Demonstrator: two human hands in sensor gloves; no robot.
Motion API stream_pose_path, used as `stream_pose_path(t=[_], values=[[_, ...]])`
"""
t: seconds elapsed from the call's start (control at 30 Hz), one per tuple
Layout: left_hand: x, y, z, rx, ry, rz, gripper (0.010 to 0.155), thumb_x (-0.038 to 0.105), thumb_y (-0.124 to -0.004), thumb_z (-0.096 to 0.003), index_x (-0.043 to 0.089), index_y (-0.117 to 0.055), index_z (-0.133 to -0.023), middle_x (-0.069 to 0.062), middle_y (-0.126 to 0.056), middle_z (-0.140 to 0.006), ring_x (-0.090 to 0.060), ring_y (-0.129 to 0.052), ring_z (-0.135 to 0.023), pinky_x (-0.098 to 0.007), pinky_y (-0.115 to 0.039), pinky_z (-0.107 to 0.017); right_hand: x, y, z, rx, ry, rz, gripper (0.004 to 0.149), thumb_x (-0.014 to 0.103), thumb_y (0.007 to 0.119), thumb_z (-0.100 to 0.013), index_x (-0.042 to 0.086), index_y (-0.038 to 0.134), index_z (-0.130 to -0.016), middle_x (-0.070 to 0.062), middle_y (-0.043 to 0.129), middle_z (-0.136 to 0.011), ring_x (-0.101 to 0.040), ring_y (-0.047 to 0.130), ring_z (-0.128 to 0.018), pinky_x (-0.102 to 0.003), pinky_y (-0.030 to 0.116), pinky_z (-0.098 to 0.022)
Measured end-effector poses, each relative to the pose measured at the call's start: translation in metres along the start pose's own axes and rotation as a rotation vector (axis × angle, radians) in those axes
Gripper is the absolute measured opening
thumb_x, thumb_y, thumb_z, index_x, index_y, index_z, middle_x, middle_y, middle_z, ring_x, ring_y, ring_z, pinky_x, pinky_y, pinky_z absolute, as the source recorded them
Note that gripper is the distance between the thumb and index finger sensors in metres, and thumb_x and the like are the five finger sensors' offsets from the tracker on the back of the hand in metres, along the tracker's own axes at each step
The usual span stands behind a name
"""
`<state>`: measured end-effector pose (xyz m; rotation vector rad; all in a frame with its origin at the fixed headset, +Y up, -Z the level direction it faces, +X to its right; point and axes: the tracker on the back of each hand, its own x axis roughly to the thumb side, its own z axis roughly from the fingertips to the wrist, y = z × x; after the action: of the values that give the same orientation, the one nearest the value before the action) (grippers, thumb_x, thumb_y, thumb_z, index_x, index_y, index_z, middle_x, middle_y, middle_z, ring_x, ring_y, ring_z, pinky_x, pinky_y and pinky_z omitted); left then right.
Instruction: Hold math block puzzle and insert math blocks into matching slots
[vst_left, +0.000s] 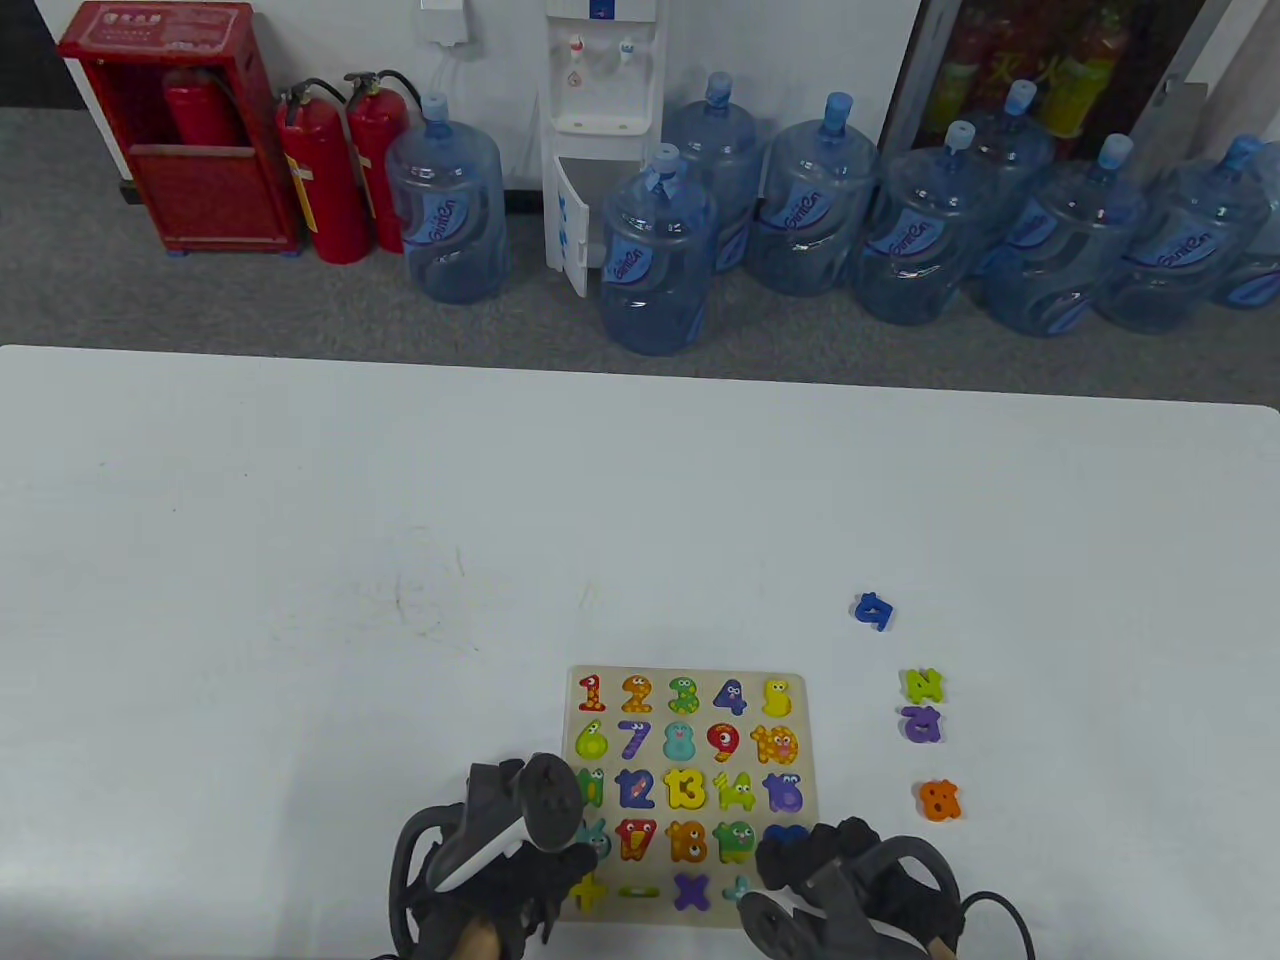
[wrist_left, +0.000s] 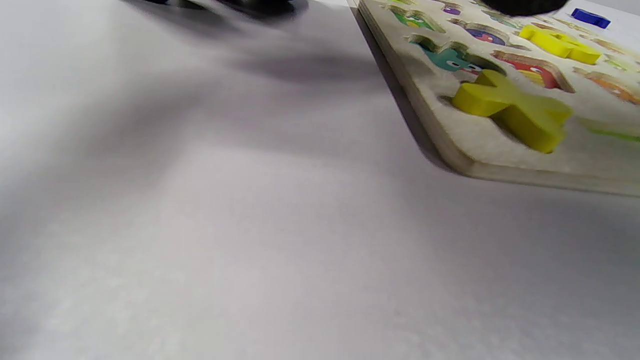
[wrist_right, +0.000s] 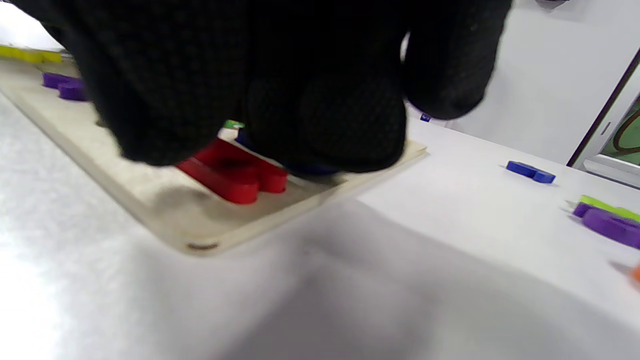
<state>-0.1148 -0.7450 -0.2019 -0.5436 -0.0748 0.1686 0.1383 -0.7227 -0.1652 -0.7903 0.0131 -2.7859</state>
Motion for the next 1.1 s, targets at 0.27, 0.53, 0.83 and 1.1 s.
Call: stream_pose_path(t=[0.27, 0.53, 0.83, 1.1], values=[[0.000, 0.000, 0.000, -0.001, 0.000, -0.001, 0.087, 0.057, -0.062, -0.0383, 0.018, -0.023, -0.105, -0.014, -0.027, -0.109, -0.049, -0.031, -0.103, -0.067, -0.046, -0.072, -0.017, -0.011, 0.003, -0.067, 0.061, -0.063, 0.058, 0.034, 0.089, -0.020, 0.026, 0.085, -0.077, 0.001, 0.094, -0.071, -0.016, 0.100, -0.056, -0.041, 0.080, -0.056], [0.000, 0.000, 0.000, -0.003, 0.000, -0.002, 0.087, 0.057, -0.062, -0.0383, 0.018, -0.023, -0.105, -0.014, -0.026, -0.109, -0.049, -0.031, -0.103, -0.067, -0.046, -0.072, -0.076, 0.003, 0.007, 0.062, 0.370, 0.030, 0.080, 0.033, 0.090, -0.020, 0.026, 0.061, -0.095, -0.005, 0.061, -0.101, -0.026, 0.079, -0.086, -0.047, 0.070, -0.065], [0.000, 0.000, 0.000, -0.003, 0.000, -0.002, 0.087, 0.057, -0.062, -0.0383, 0.018, -0.023, -0.105, -0.015, -0.026, -0.109, -0.049, -0.030, -0.103, -0.067, -0.045, -0.072, -0.126, 0.032, 0.010, 0.266, 0.602, -0.015, 0.084, 0.031, 0.091, -0.022, 0.027, 0.055, -0.098, -0.007, 0.043, -0.107, -0.038, 0.064, -0.095, -0.050, 0.064, -0.067], [0.000, 0.000, 0.000, -0.007, -0.001, -0.004, 0.087, 0.057, -0.062, -0.0383, 0.018, -0.023, -0.105, -0.015, -0.026, -0.109, -0.049, -0.030, -0.103, -0.067, -0.045, -0.073, -0.139, 0.049, 0.010, 0.307, 0.627, -0.119, 0.074, 0.030, 0.088, -0.024, 0.029, 0.061, -0.094, -0.003, 0.066, -0.098, -0.028, 0.080, -0.084, -0.045, 0.071, -0.063]])
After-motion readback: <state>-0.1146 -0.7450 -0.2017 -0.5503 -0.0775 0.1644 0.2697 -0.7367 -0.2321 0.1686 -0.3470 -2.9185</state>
